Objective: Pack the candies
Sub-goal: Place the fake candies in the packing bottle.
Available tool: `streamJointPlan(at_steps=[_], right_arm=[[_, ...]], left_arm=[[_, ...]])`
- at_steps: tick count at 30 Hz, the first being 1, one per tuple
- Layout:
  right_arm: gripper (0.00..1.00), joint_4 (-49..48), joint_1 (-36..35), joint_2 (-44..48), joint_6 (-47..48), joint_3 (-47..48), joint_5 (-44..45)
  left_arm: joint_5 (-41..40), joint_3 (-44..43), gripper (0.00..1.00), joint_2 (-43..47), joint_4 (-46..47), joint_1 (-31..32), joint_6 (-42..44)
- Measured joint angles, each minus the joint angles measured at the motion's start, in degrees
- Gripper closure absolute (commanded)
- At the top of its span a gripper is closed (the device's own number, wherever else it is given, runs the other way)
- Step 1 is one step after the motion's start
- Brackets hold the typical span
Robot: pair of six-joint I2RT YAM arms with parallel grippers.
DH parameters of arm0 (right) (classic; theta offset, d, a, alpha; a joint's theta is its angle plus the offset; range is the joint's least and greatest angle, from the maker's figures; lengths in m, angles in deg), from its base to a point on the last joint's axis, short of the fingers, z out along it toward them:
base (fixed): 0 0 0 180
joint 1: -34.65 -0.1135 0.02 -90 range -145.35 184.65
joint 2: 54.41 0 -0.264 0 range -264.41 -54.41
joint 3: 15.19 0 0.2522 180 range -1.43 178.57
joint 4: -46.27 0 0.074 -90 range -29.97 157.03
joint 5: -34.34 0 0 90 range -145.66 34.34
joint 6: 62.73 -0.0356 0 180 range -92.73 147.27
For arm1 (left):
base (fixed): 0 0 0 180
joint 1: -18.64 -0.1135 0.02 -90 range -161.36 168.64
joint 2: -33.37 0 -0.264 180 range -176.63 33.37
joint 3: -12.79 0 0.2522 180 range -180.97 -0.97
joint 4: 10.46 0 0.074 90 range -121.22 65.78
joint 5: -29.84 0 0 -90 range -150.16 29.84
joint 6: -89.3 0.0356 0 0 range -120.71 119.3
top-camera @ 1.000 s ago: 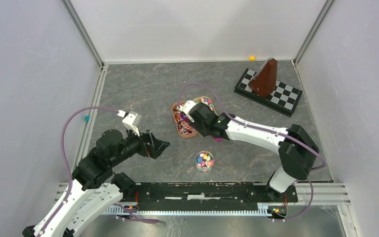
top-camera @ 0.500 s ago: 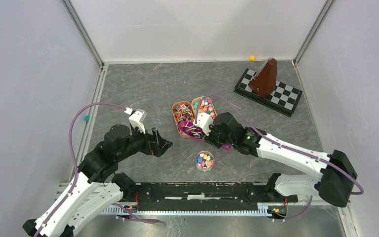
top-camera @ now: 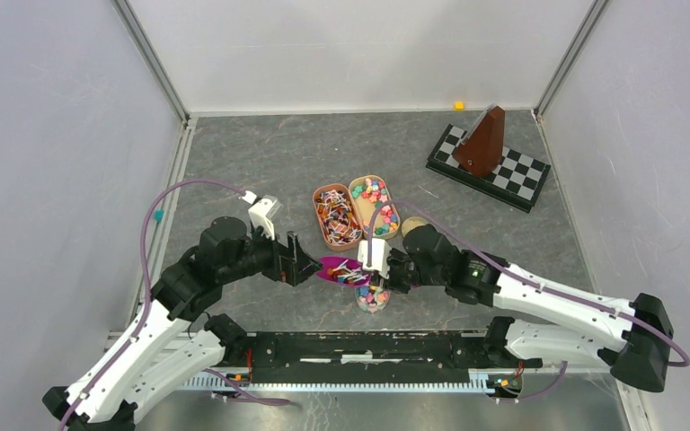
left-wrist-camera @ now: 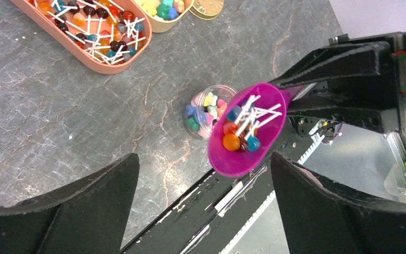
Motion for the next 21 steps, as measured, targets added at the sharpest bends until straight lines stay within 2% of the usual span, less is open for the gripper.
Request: streamJointPlan(at_steps=[21], right_arm=[[1.00,1.68,-3.78,8.57,1.07,-0.22,-0.83]], left_arm=[[3.06,-0.07,0.01,-0.17,-1.29,0.00,-0.02]])
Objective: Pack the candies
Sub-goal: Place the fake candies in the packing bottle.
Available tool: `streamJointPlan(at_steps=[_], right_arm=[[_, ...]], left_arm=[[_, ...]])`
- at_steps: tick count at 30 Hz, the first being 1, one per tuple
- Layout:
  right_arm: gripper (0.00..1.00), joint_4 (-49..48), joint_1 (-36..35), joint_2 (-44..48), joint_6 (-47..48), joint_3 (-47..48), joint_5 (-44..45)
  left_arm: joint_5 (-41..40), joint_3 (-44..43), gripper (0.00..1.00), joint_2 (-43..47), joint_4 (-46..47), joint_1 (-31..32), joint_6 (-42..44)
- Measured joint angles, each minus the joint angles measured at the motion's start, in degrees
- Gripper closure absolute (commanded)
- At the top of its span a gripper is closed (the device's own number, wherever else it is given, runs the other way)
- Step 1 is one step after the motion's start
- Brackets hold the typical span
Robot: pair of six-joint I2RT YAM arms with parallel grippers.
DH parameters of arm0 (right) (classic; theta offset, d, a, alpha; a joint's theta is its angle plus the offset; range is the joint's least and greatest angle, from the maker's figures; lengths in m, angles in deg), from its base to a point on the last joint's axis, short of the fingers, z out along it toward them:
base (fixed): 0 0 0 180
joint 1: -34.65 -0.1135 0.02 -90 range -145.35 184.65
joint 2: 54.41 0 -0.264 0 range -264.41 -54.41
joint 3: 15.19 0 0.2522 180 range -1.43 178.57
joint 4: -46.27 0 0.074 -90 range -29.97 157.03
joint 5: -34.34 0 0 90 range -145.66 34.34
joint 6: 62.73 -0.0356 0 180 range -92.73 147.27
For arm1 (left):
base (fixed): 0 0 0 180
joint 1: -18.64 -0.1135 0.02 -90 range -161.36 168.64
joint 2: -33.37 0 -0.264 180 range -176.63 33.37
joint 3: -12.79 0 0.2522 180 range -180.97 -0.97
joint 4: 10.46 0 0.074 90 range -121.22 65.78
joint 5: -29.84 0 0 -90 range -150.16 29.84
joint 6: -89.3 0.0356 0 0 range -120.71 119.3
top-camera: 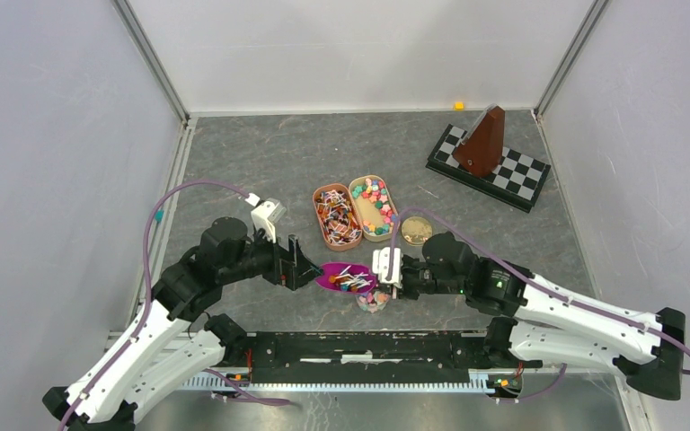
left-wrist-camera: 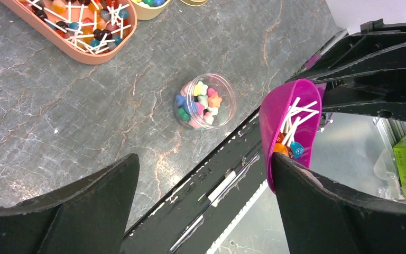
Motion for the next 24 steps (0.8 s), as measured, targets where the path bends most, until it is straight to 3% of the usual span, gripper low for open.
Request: streamJointPlan(at_steps=[24], right_arm=[[1.00,-2.34,-0.02,11.19,-9.31,-2.23,-3.56]], left_arm=[[4.50,-0.02,0.00,-0.09,2.62,0.00,-0.09]])
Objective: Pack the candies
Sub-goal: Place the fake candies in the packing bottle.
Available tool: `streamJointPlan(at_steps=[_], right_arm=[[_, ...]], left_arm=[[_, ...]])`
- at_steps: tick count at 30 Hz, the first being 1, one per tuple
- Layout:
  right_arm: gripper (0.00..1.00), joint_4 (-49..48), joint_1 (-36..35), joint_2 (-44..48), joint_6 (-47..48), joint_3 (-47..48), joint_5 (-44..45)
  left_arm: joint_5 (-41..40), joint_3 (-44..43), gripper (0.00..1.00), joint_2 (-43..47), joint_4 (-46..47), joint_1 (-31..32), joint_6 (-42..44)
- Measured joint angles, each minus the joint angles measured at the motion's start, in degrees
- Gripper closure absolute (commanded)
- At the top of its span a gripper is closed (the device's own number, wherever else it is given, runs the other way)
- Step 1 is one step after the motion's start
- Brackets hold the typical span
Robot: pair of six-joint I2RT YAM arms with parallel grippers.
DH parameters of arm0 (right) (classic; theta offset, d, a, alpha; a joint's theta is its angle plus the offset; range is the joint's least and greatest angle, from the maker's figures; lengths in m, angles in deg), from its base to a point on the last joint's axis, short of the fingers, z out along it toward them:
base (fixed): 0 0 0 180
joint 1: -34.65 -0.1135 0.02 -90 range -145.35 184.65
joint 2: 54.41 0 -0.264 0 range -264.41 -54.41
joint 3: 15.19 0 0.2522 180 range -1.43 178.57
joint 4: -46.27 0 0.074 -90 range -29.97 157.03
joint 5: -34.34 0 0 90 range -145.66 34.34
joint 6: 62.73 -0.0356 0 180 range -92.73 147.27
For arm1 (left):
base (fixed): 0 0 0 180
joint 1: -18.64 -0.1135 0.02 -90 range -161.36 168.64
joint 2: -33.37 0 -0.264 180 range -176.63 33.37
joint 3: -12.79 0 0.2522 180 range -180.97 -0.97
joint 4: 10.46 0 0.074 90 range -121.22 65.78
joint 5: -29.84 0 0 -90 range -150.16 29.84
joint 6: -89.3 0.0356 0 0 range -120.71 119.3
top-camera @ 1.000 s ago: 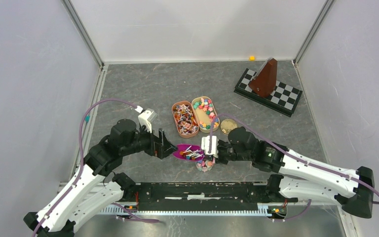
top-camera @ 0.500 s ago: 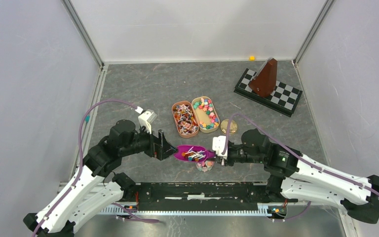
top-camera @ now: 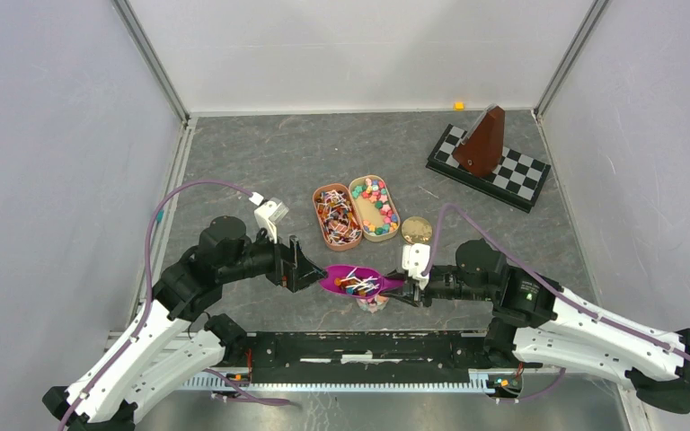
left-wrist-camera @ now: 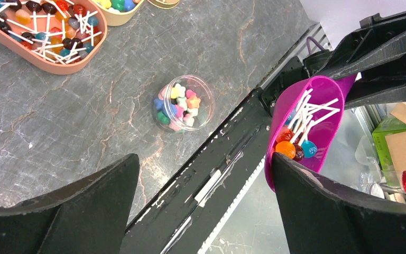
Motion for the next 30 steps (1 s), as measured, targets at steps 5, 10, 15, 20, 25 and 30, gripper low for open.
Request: streamJointPlan(at_steps=[5,10,15,20,25,30], right_arm=[[1.00,3.69,-0.26,-1.70,-1.66,2.82,1.57],[1.00,9.40,-0.37,-2.84,-3.58,5.73,4.70],[1.00,16.90,-0.37,-4.52,-6.03,7.69,8.02],[1.00,23.80,-0.70,-6.49,-8.50,7.96,10.78],[1.00,29.77,-0.83,-8.52,-10.62,8.63,12.92],[1.00,34.01,-1.01,-10.80,-11.96,10.08,14.27]], left_arm=[[-0.59,0.00,0.00,0.22,-0.46,0.00,0.00],[-2.95,0.00,0.00,1.77,-1.44,0.00,0.02],[-5.16,0.00,0.00,3.76,-1.55,0.00,0.02],[-6.84,0.00,0.00,5.05,-1.55,0.00,0.07],[-8.24,0.09,0.00,5.68,-1.40,0.00,0.07],[-8.33,0.59,0.00,5.70,-1.29,0.00,0.09]])
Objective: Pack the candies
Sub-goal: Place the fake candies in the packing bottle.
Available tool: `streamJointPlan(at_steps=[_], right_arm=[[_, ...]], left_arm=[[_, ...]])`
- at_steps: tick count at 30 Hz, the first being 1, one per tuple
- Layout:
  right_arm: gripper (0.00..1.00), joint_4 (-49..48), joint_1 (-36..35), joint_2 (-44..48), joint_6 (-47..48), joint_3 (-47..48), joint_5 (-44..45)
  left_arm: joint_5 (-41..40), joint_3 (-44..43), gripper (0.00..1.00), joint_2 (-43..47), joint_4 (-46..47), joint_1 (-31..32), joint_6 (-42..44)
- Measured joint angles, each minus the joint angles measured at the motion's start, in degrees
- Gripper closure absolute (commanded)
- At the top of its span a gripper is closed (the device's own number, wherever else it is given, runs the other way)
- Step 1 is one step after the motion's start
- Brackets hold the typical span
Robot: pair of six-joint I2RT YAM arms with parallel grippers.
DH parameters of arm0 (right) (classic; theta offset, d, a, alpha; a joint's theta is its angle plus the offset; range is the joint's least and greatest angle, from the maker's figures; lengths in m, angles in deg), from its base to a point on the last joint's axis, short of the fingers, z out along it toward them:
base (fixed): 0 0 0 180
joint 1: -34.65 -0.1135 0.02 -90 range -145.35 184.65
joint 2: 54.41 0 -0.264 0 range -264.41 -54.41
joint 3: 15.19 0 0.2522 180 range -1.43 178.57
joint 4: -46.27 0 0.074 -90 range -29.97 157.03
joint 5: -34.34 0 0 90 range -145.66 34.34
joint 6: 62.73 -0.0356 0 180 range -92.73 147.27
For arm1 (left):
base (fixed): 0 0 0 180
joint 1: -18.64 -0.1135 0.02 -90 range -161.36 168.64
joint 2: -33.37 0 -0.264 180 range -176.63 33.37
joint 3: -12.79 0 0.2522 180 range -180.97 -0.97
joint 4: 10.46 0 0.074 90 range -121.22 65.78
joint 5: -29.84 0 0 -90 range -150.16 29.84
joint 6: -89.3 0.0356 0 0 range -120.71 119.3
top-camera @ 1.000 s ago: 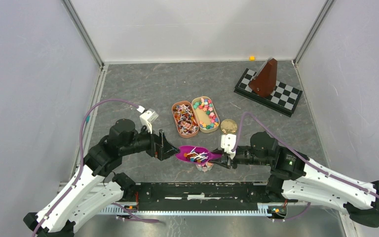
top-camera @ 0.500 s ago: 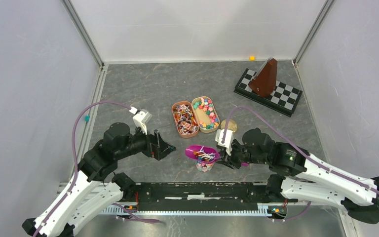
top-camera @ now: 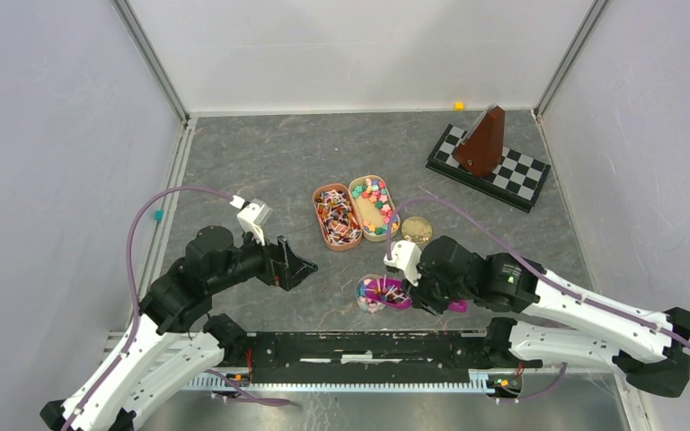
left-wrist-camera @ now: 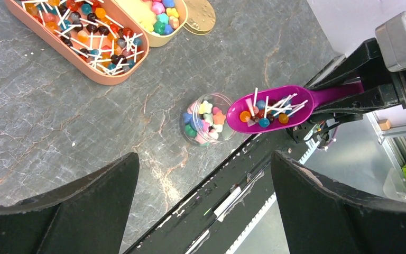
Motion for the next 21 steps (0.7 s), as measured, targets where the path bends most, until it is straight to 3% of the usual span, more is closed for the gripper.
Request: streamJointPlan(at_steps=[21], right_arm=[[1.00,10.75,-0.48,-12.07,-2.21,7.67,4.15]], left_arm=[[0.04,0.63,0.00,1.25,0.00,0.00,0.00]])
